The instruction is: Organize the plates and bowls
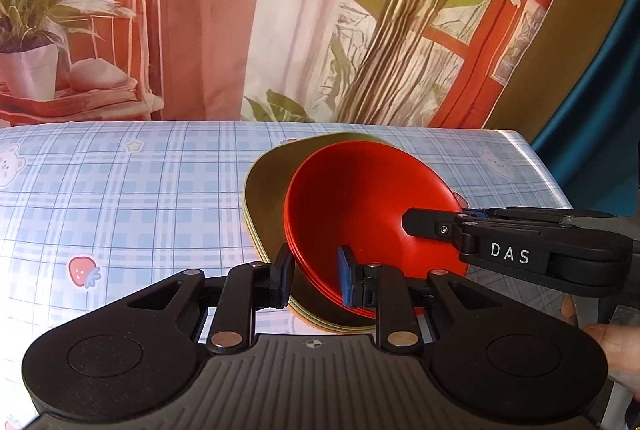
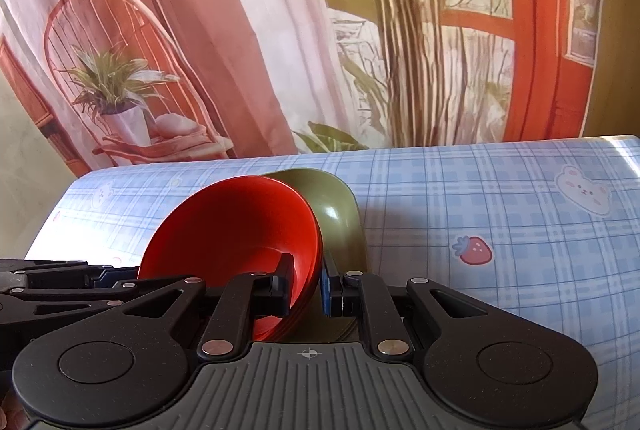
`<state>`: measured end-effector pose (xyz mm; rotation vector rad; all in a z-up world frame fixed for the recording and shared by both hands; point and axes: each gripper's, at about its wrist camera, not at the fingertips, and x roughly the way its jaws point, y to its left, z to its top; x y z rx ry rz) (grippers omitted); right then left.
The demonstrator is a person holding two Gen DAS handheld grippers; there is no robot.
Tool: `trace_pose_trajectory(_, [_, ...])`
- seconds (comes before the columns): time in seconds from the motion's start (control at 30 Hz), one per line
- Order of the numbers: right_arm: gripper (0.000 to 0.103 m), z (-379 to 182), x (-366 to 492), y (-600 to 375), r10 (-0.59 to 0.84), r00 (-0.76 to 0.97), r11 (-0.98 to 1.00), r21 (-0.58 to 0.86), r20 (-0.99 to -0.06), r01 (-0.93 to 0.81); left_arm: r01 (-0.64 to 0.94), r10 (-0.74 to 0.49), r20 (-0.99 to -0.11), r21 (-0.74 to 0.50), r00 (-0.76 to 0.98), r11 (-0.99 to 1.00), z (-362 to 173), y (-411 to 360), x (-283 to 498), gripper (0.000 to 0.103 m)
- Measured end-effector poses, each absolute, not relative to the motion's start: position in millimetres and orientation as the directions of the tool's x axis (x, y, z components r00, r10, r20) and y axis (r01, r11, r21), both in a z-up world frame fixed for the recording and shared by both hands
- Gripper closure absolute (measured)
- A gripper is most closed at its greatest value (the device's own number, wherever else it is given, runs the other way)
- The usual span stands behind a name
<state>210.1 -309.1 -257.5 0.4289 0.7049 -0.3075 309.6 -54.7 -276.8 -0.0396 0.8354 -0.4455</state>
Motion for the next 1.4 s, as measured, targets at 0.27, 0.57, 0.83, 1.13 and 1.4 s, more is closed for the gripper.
trace_pose_trajectory(0.27, [0.081, -247.2, 204.1, -302.0, -0.169, 0.733, 0.880, 0.234, -0.659, 0.413, 0.359, -0.375, -0.691, -0.177, 0.617, 0.916, -265.8, -53.0, 301.0, 0.054])
trace_pose_trajectory(0.57, [0.050, -213.8, 175.5, -290.5, -0.227, 0.755, 0.881, 0.200, -0.615, 0.428, 0.376, -0.350, -0.625, -0.096, 0.698, 0.922, -223.3, -47.6, 263.1, 0.012])
trace_pose_trajectory(0.83, [0.013, -177.8, 133.7, -269.0, -0.253, 0.792, 0.876, 0.215, -0.555, 0.431, 0.332, -0.313, -0.560, -0.072, 0.767, 0.940, -184.1, -32.9, 211.0, 0.000])
trace_pose_trajectory(1.13, [0.000, -134.8, 88.2, -223.5, -0.283, 0.835, 0.901, 0.167, -0.472, 0.400, 0.326, -0.296, -0.473, -0.019, 0.830, 0.945, -147.2, -21.7, 142.1, 0.000])
trace_pose_trajectory(1.4, [0.000, -116.5, 45.0, -191.7, -0.308, 0.849, 0.900, 0.158, -0.430, 0.407, 0.284, -0.266, -0.381, -0.009, 0.885, 0.959, -123.4, -6.2, 89.6, 0.000])
